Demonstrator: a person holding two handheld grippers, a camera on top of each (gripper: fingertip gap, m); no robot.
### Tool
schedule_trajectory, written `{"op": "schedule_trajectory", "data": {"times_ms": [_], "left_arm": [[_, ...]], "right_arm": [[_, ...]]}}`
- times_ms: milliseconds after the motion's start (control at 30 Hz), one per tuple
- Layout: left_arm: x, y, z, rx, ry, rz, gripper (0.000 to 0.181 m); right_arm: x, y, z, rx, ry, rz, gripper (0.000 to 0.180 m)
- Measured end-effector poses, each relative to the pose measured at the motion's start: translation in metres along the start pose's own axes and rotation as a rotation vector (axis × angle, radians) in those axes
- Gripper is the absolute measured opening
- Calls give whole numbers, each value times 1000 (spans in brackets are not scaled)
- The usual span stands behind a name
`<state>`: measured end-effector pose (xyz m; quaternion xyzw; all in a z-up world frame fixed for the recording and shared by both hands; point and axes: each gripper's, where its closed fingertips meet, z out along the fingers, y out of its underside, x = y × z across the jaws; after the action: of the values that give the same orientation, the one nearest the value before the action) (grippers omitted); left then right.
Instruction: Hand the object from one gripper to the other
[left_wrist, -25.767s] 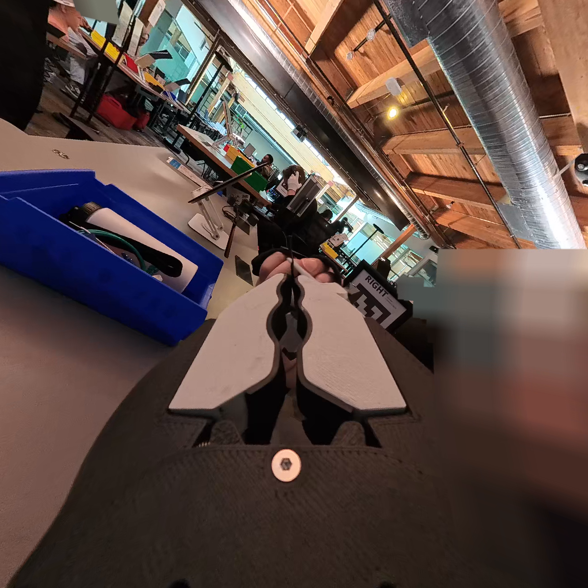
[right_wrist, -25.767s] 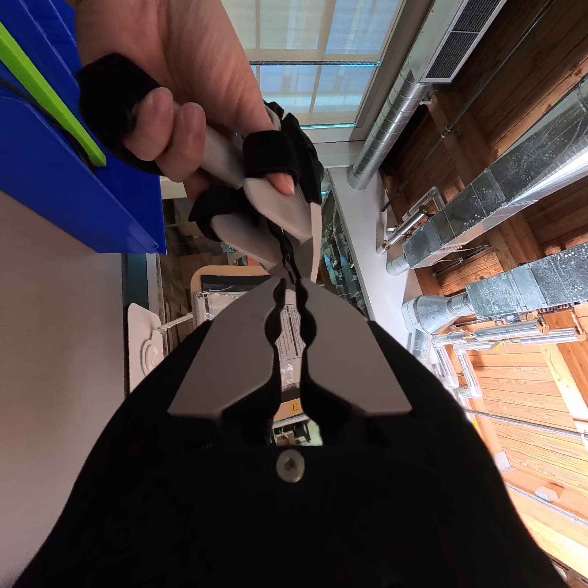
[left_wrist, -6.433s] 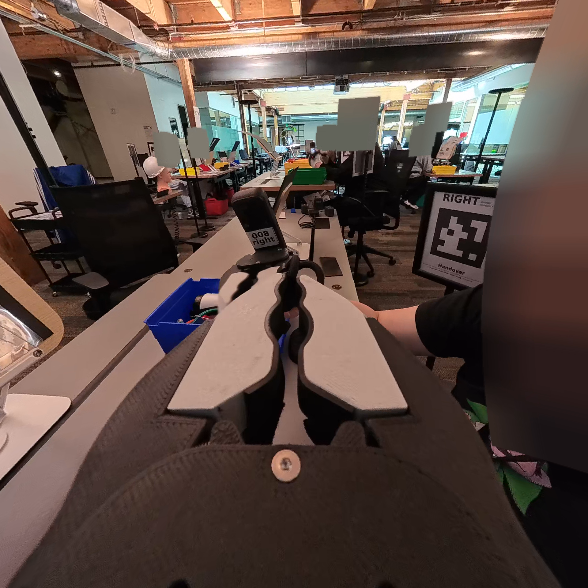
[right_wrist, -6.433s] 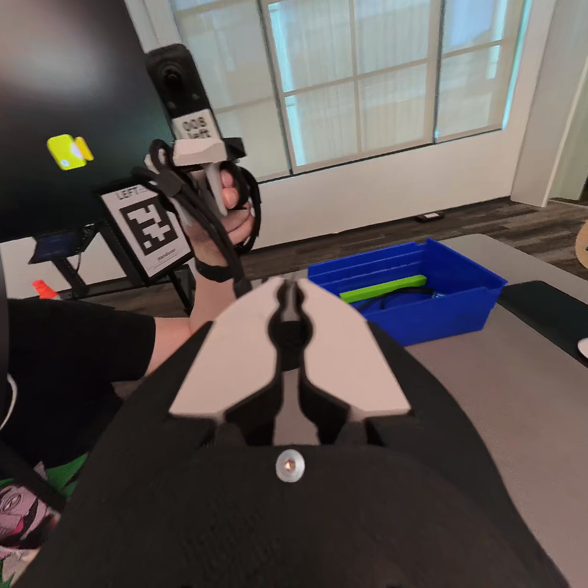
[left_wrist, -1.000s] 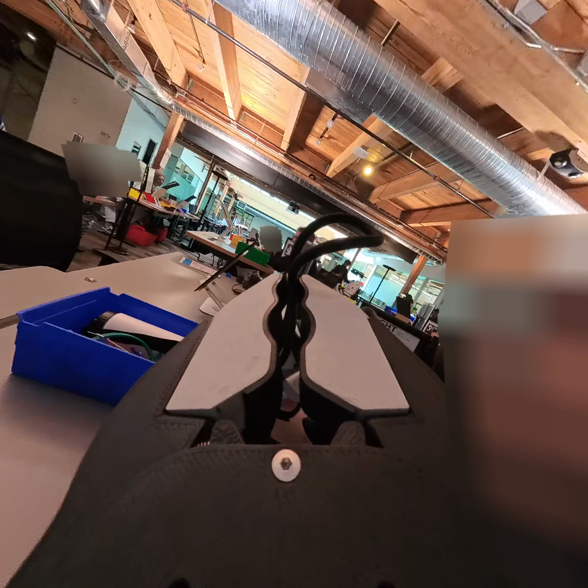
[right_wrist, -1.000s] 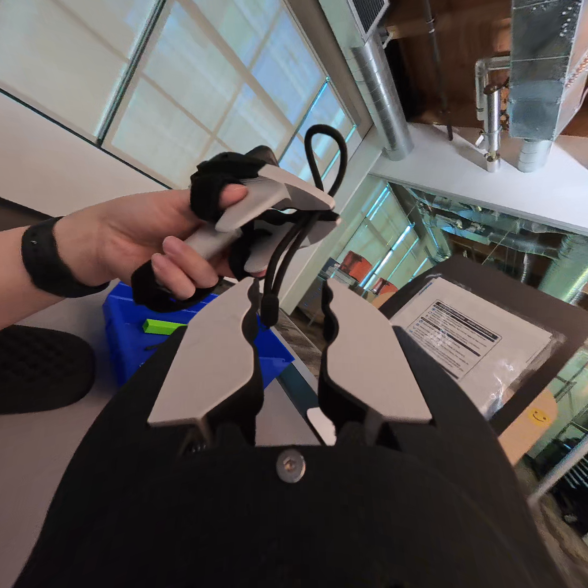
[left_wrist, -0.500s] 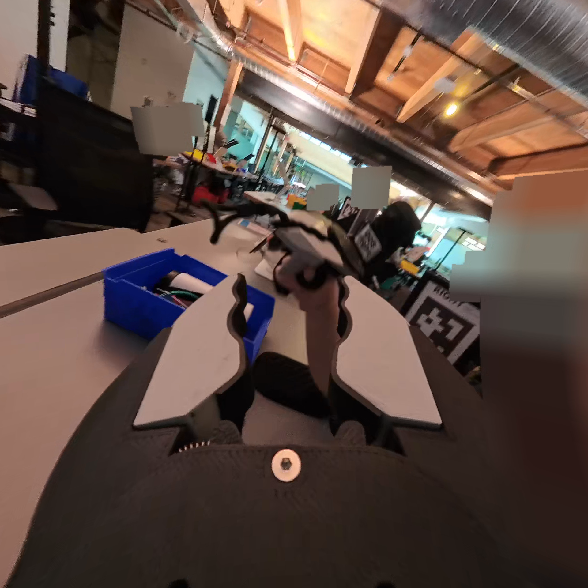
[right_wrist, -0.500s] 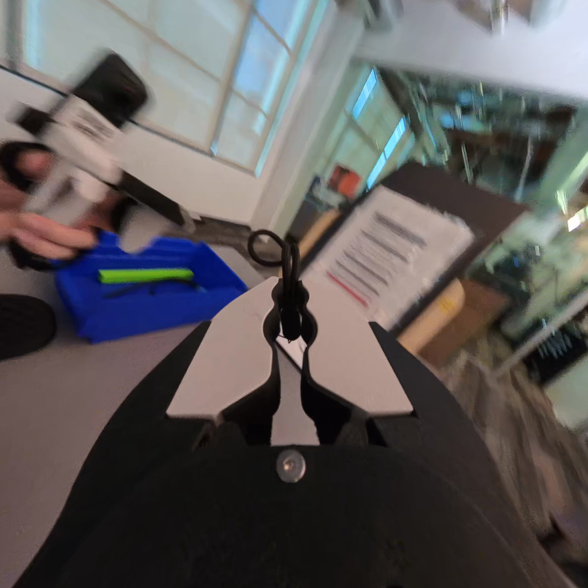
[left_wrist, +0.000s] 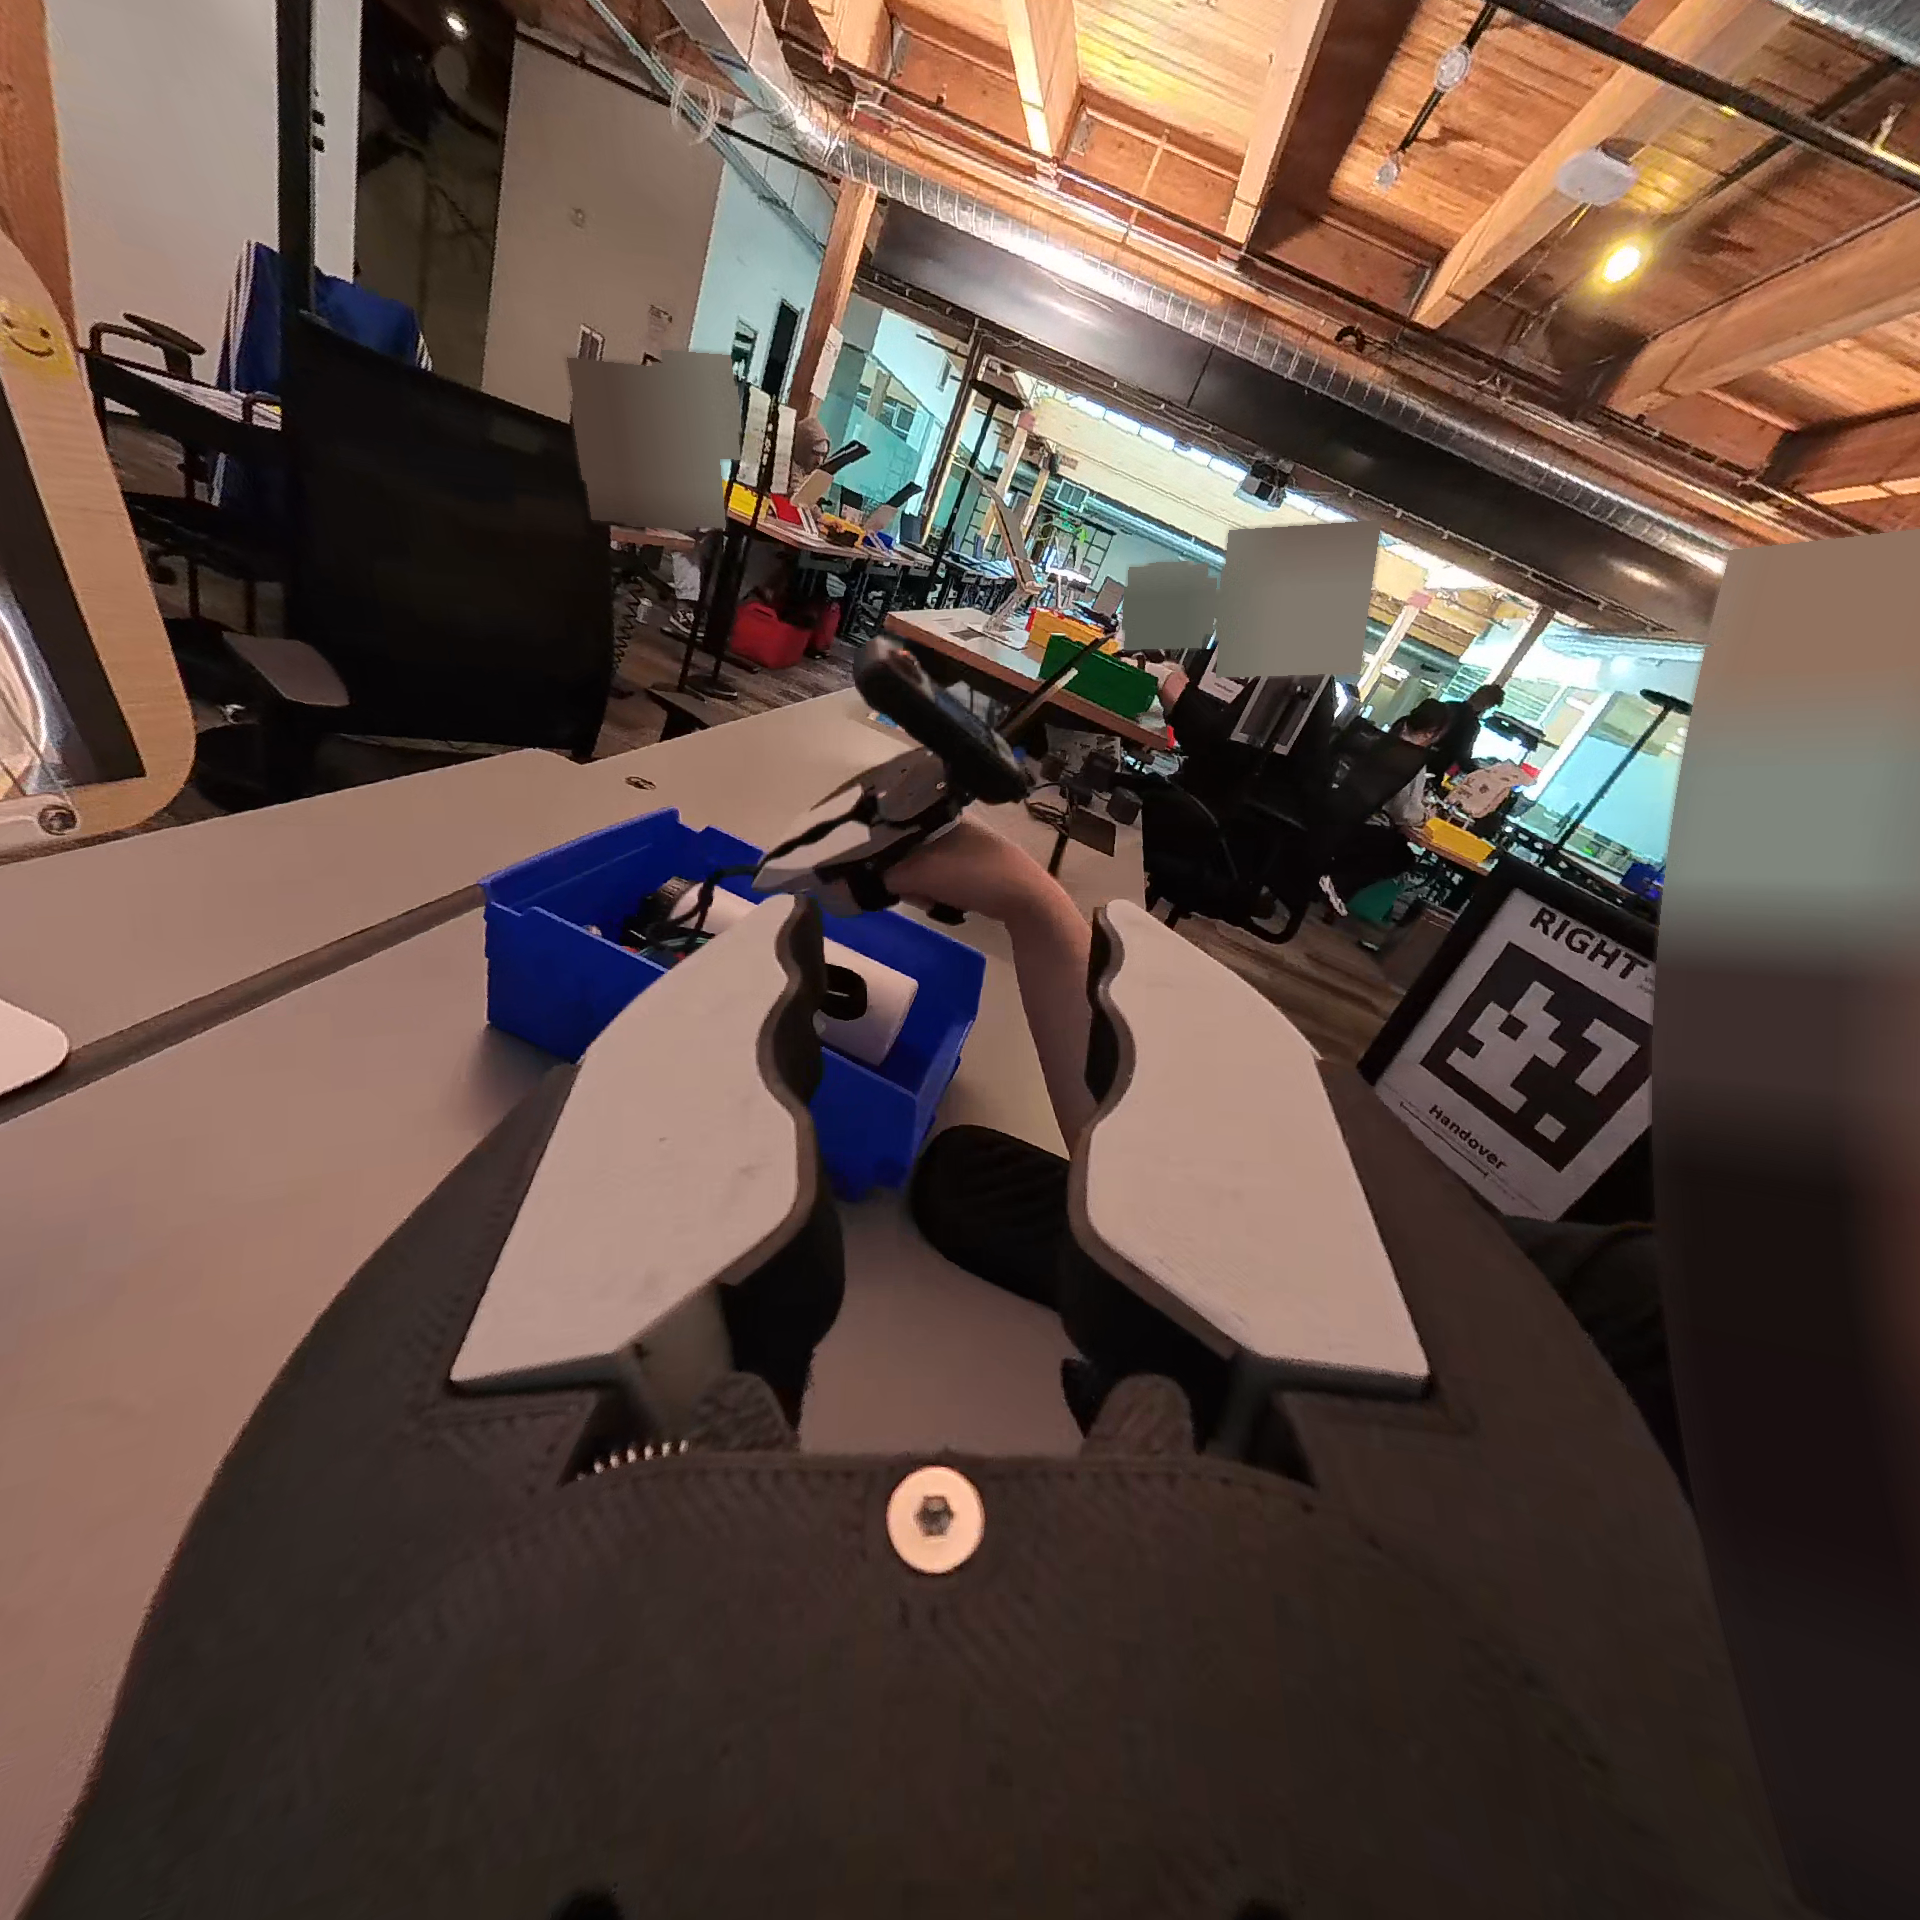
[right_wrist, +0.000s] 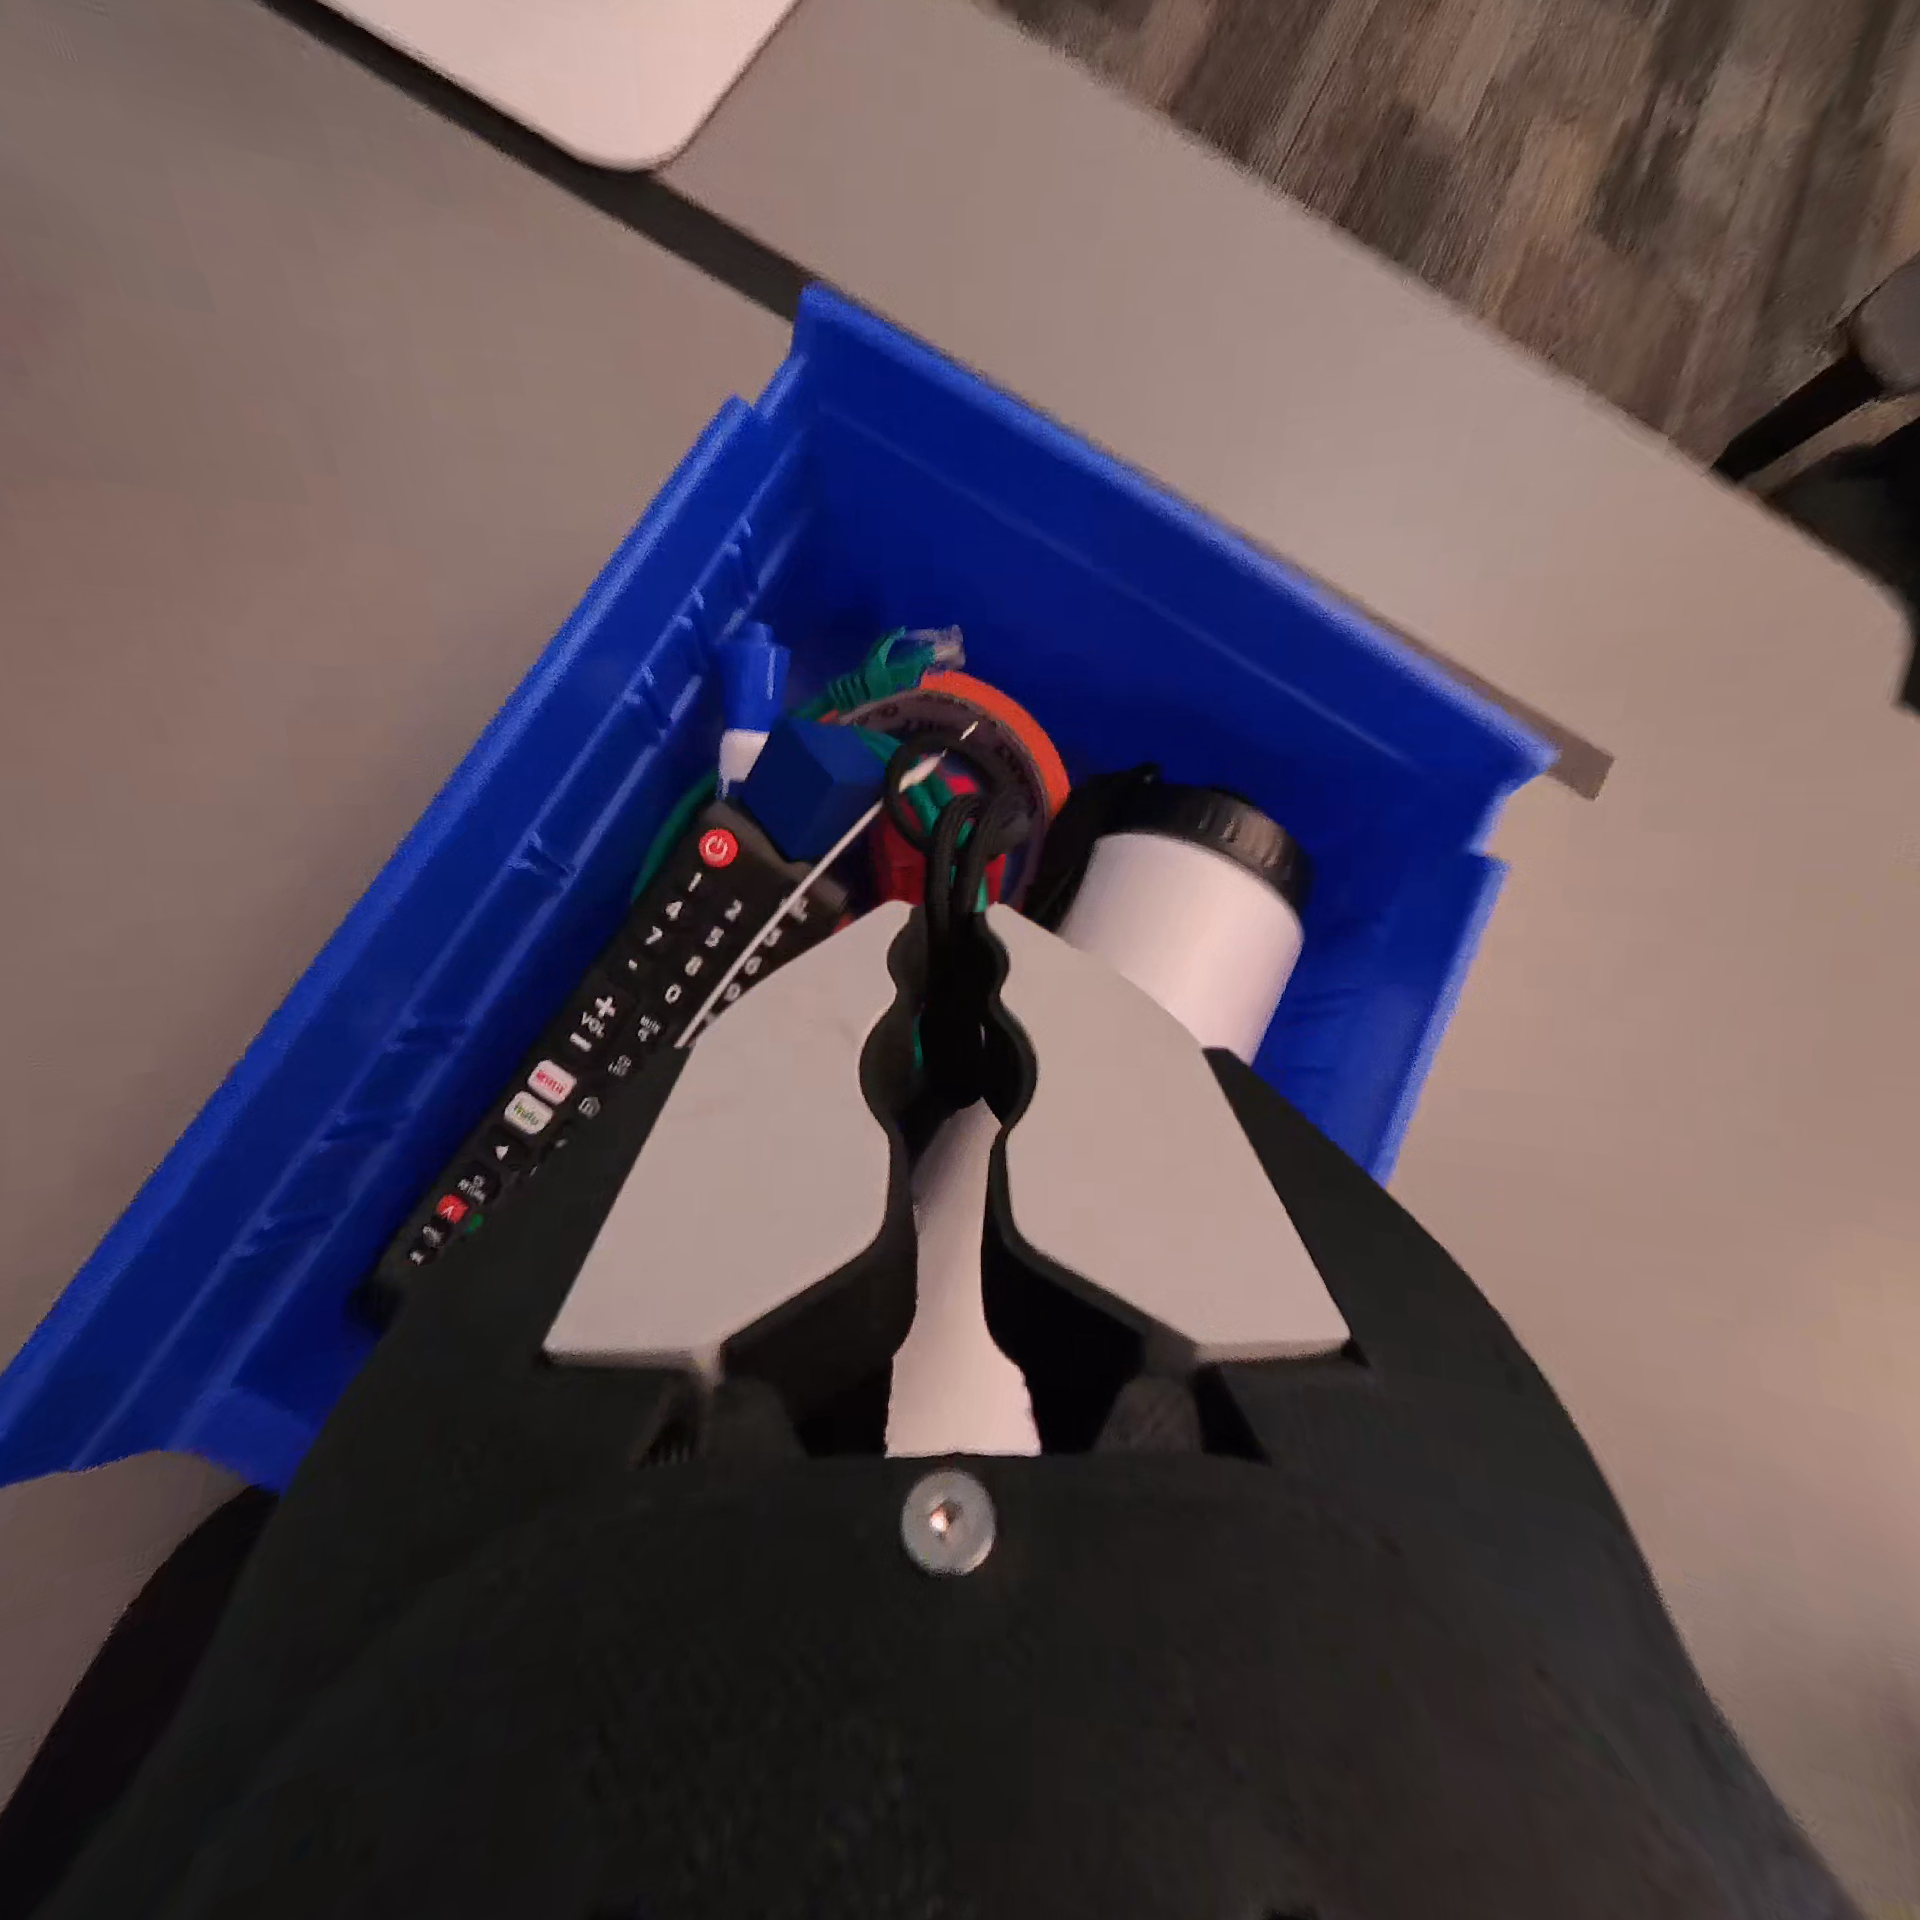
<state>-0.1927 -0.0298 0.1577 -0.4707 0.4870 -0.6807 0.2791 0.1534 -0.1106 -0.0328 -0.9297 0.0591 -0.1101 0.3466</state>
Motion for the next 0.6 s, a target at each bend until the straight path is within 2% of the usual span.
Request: {"op": "schedule_trajectory", "data": {"times_ms": [133, 267, 333, 433, 500, 600], "left_arm": [[-6, -4, -6, 4, -48, 25, 50], [-20, -8, -11, 12, -143, 78, 50], [-31, -7, -17, -23, -215, 120, 52], [-55, -22, -43, -14, -442, 249, 52], [-70, -37, -70, -8, -627, 365, 50], [-95, -39, -116, -125, -872, 444, 49]], "right_arm": [[-17, 32, 16, -183, -101, -3, 11], [-24, 34, 18, -209, -126, -7, 16], [-27, 26, 9, -175, -138, 4, 28], [-23, 11, -21, -110, -68, -5, 27], [-24, -10, -51, 14, -22, -30, 27], [-30, -46, -101, 256, 44, -77, 27]]}}
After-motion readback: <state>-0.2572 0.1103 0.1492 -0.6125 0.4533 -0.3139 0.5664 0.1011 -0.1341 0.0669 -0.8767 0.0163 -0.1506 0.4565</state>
